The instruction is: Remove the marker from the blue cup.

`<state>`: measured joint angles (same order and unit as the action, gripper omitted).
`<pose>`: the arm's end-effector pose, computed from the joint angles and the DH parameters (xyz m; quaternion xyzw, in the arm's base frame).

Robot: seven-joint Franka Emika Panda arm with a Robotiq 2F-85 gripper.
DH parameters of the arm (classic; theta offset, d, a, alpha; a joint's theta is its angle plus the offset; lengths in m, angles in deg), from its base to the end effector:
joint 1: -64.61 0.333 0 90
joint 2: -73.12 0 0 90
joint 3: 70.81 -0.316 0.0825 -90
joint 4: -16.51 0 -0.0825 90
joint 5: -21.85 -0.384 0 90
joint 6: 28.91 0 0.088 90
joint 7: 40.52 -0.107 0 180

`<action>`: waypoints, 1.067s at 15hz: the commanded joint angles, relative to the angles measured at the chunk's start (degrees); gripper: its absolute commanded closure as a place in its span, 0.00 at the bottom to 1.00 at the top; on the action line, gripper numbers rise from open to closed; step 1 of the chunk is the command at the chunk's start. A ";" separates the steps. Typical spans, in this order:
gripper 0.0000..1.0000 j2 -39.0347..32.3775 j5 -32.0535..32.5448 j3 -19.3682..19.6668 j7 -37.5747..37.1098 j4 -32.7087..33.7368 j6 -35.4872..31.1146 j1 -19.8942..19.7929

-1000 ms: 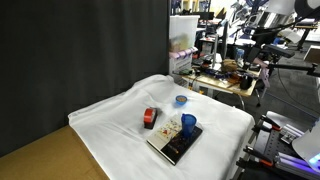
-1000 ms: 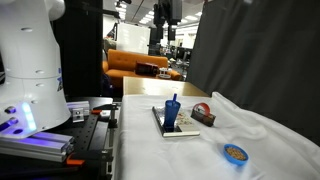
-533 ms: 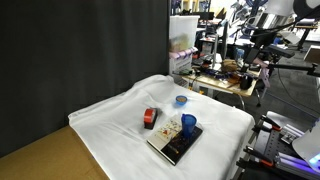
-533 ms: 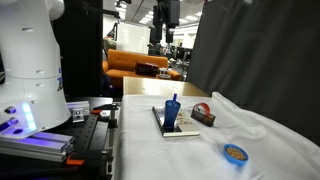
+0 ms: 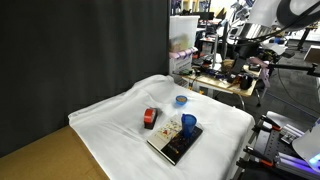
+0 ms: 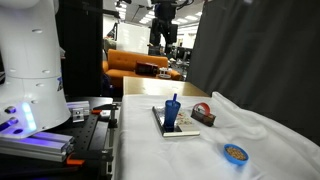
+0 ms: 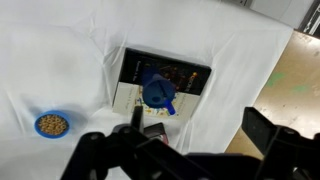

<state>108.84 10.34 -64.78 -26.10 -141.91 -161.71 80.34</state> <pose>0.3498 0.0660 0.4092 -0.9784 -0.1534 -0.0877 0.1069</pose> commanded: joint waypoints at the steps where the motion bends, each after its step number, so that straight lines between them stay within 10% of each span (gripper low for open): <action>1: 0.00 -0.72 -1.28 -1.41 0.84 0.30 0.30 -0.83; 16: 0.00 -2.37 -0.55 -0.89 3.52 0.00 0.11 -0.83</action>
<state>108.43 10.06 -65.17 -25.61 -142.08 -161.63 80.13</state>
